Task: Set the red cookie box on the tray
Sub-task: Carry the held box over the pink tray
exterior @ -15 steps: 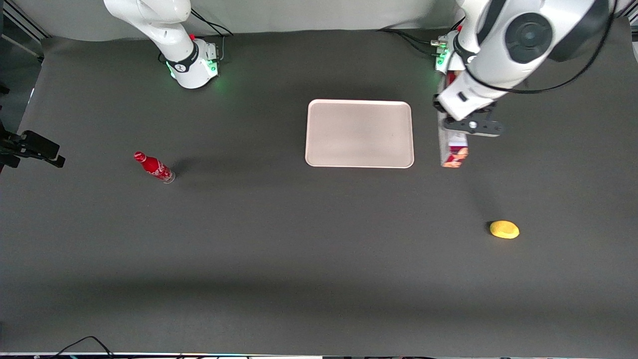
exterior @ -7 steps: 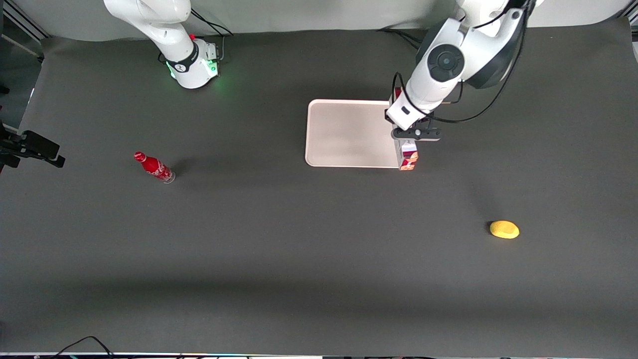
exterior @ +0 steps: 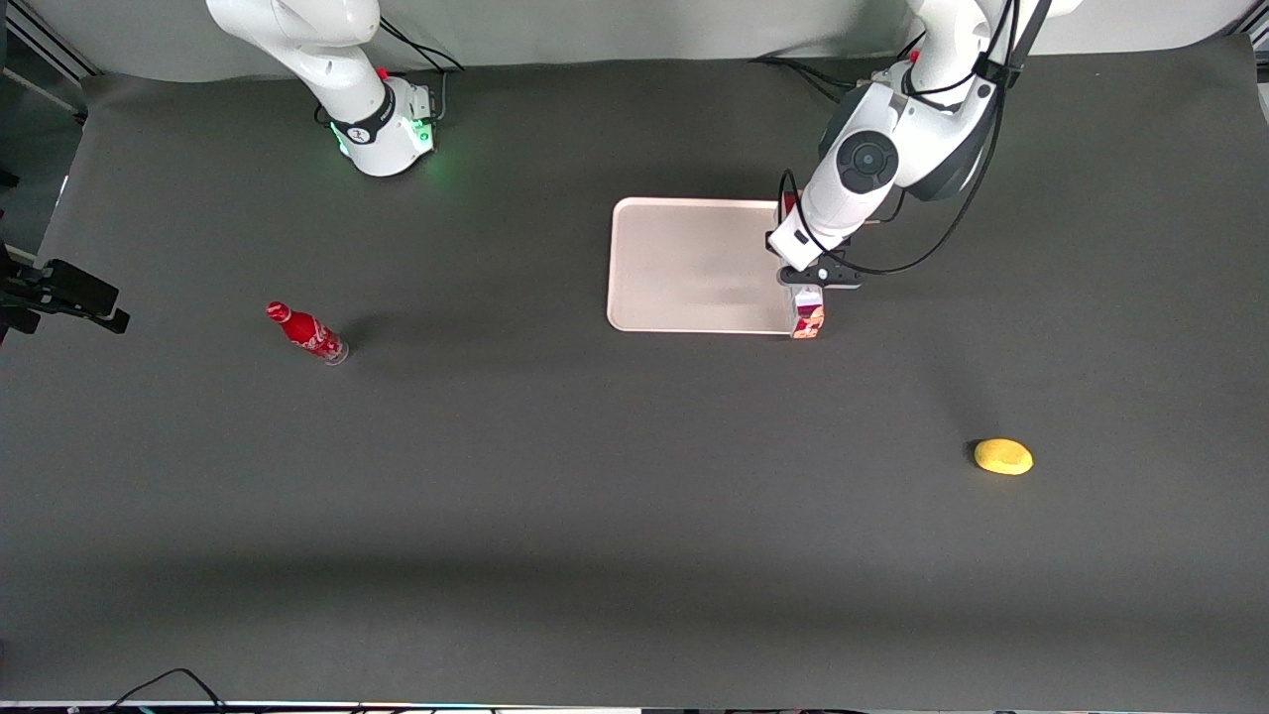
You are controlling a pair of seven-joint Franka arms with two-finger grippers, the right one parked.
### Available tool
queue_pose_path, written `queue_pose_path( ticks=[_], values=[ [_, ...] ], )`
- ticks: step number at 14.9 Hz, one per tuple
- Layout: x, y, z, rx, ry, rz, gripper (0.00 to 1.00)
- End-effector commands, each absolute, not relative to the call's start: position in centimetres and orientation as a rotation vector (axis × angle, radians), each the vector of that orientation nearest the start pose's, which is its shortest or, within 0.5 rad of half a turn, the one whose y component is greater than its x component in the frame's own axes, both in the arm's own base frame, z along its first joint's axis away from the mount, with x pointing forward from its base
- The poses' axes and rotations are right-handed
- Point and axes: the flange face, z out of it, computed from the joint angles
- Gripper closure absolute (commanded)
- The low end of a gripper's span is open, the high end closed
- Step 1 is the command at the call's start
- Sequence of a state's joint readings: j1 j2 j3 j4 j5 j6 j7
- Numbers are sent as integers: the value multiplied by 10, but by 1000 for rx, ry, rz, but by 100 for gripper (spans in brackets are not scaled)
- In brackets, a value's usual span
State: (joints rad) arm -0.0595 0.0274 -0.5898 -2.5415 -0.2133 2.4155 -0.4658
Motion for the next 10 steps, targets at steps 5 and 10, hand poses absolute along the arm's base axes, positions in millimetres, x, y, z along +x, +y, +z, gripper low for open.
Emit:
queue_pose_path(
  ticks=[5, 10],
  values=[
    [320, -274, 223, -3178, 91, 292, 100],
    [319, -274, 217, -3182, 93, 304, 100]
  ],
)
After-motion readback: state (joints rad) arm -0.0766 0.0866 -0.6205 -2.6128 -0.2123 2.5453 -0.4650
